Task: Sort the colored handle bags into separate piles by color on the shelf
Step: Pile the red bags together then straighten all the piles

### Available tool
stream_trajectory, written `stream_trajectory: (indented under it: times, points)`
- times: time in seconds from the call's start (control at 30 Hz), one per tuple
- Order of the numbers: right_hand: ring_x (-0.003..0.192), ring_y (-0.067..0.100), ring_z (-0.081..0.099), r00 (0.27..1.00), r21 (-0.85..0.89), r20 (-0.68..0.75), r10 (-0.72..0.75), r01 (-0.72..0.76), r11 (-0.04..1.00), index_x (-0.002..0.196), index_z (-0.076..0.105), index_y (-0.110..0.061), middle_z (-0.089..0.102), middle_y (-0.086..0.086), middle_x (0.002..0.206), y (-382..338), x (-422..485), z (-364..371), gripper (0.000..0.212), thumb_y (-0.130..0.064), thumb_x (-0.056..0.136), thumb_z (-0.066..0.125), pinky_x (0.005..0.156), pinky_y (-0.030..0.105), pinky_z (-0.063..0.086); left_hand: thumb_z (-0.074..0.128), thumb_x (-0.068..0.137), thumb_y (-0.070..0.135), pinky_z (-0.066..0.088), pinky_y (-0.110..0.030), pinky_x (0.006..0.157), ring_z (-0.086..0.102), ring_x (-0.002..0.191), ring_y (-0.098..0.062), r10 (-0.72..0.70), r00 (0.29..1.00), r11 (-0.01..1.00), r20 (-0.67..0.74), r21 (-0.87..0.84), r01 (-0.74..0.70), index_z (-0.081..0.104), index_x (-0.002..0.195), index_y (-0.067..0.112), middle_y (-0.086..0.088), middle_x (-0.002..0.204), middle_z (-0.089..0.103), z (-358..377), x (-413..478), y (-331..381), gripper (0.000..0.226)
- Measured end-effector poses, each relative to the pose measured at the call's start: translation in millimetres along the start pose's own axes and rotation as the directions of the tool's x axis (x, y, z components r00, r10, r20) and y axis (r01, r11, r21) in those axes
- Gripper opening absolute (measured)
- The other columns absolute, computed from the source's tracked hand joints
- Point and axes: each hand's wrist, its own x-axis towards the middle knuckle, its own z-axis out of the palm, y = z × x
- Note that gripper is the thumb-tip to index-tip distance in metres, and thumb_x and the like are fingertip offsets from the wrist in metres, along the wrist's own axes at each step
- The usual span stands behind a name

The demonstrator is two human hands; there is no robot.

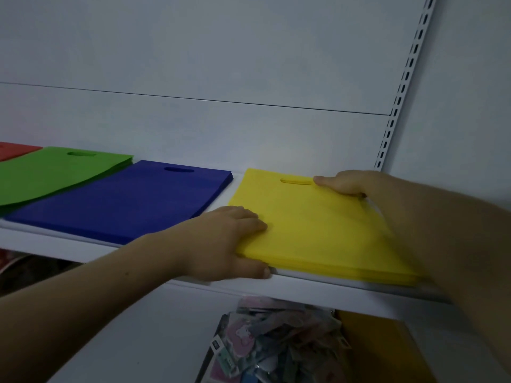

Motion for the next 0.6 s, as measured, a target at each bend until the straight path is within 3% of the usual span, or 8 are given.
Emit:
stream_trajectory:
  times: [0.1,0.2,0.3,0.47,0.6]
  points:
    - [0.129,0.033,0.043,0.999,-0.018,-0.021,-0.038,0.038,0.999,0.143,0.039,-0.01,0.038,0.013,0.148,-1.3,3.2,2.1,0.109,-0.09,0.07,0.029,0.107,0.046,0.037,0.05,0.078,0.072,0.012,-0.012,0.101,0.018,0.137,-0.006,0.007,1.0,1.0,-0.031,-0.016,-0.007,0.026,0.147,0.03,0.011,0.151,0.024,1.7,2.0,5.1,0.084]
    - [0.127,0.032,0.045,0.997,-0.013,-0.024,-0.072,0.072,0.997,0.143,0.039,-0.01,0.04,0.013,0.147,0.6,2.8,-0.2,0.121,-0.096,0.058,0.026,0.106,0.046,0.037,0.048,0.08,0.067,0.013,-0.015,0.105,0.017,0.137,-0.005,-0.004,0.999,0.998,-0.04,-0.056,0.002,0.026,0.146,0.031,0.013,0.152,0.024,4.4,4.4,10.1,0.078]
    - [0.129,0.03,0.043,0.995,-0.024,-0.034,-0.091,0.09,0.996,0.145,0.035,-0.009,0.037,0.012,0.148,5.3,4.0,-0.6,0.112,-0.091,0.068,0.03,0.107,0.043,0.037,0.048,0.081,0.065,0.013,-0.017,0.108,0.018,0.138,-0.005,-0.002,0.998,0.997,-0.056,-0.073,-0.002,0.027,0.147,0.03,0.012,0.152,0.024,6.7,8.9,16.1,0.077]
    - [0.124,0.031,0.048,0.997,-0.032,-0.016,-0.073,0.072,0.997,0.139,0.044,-0.012,0.043,0.012,0.144,12.3,12.3,-1.1,0.128,-0.1,0.047,0.029,0.105,0.045,0.039,0.05,0.076,0.07,0.013,-0.018,0.108,0.019,0.136,-0.005,0.005,0.997,0.997,-0.074,-0.082,-0.011,0.027,0.147,0.028,0.011,0.151,0.026,11.4,14.9,24.0,0.086]
    - [0.126,0.031,0.046,0.999,-0.026,-0.024,-0.03,0.029,0.999,0.141,0.041,-0.011,0.041,0.012,0.146,12.3,11.2,1.5,0.117,-0.095,0.059,0.036,0.105,0.044,0.038,0.052,0.078,0.068,0.015,-0.019,0.108,0.02,0.136,-0.005,-0.017,0.998,0.995,-0.058,-0.098,0.011,0.025,0.147,0.03,0.013,0.151,0.024,9.8,14.7,22.9,0.084]
